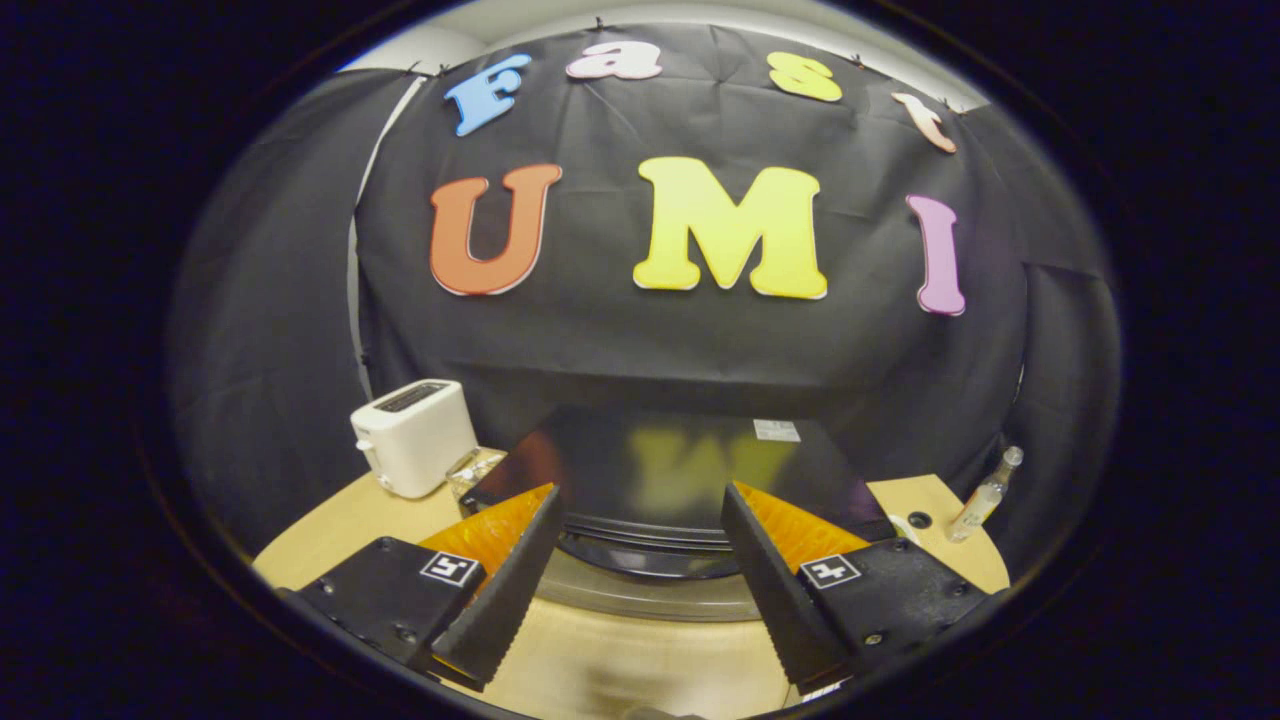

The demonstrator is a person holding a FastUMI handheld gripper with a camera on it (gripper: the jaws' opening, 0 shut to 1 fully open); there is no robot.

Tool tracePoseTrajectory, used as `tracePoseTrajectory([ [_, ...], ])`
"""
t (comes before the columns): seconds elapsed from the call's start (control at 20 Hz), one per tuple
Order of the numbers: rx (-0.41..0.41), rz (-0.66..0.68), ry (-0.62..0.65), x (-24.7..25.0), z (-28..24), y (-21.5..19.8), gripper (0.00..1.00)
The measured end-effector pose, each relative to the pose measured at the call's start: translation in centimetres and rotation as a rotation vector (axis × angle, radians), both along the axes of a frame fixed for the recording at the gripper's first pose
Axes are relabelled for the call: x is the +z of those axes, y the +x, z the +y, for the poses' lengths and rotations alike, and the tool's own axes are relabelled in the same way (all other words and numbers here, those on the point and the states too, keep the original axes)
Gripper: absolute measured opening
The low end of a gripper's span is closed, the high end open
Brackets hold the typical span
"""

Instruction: Open the toaster oven, put the food inside, and close the toaster oven door.

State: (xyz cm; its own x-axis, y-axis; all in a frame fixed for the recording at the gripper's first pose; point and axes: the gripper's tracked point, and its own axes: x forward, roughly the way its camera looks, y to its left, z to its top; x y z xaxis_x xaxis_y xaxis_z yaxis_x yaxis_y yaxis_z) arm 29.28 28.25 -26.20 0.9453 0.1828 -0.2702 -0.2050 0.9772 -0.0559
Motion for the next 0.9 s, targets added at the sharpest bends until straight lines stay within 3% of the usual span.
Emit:
tracePoseTrajectory([
  [0.2,-0.066,0.046,-0.008,-2.7,-0.7,1.0,1.0],
  [0.5,-0.059,0.071,0.053,-3.0,-0.8,-0.1,1.0],
  [0.9,-0.051,0.104,0.011,-4.6,-1.1,-5.1,1.0],
])
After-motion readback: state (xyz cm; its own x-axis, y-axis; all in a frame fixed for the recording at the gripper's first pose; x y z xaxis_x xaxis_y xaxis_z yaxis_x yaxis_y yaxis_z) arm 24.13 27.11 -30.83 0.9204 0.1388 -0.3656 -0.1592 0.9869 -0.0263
